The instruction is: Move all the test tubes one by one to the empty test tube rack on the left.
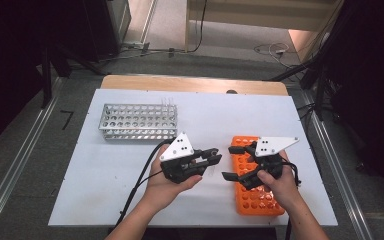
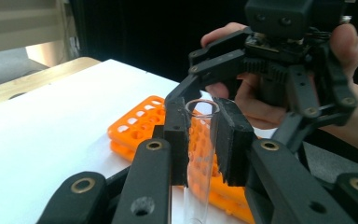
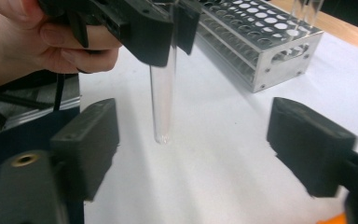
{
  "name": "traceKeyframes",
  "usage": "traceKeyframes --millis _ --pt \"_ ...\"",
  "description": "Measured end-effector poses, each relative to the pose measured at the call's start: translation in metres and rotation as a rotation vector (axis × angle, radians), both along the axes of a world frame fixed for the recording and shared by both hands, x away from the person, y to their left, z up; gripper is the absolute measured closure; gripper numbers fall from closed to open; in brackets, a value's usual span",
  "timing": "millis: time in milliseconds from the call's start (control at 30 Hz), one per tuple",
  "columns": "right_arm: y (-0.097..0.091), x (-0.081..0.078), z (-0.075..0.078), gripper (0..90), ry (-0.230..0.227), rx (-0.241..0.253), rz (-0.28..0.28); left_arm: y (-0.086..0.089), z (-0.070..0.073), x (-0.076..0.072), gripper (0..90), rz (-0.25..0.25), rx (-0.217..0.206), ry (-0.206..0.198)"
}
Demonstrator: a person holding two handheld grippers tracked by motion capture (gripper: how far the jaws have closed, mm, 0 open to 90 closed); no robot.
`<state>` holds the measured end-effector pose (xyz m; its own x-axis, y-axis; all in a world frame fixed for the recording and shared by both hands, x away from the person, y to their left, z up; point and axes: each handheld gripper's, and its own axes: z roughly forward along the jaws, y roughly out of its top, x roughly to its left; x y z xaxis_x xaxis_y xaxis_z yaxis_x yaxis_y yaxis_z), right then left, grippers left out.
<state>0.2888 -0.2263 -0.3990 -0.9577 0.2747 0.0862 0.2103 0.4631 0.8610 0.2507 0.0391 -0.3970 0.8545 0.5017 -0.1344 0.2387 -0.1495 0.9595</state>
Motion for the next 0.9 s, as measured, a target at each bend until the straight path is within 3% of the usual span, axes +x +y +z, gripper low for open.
traceKeyframes --millis 200,567,900 --pt "-0.009 0.003 -0.001 0.0 -0.004 0.020 -0.070 0.011 0.001 0.003 74.9 0.032 0.004 -0.001" --pt "-0.037 0.012 -0.007 0.0 -0.003 0.048 -0.230 0.039 0.006 0.013 75.0 0.113 -0.006 -0.006" --pt "-0.055 0.018 -0.013 0.0 0.000 0.054 -0.284 0.064 0.009 0.022 74.9 0.179 -0.007 -0.014"
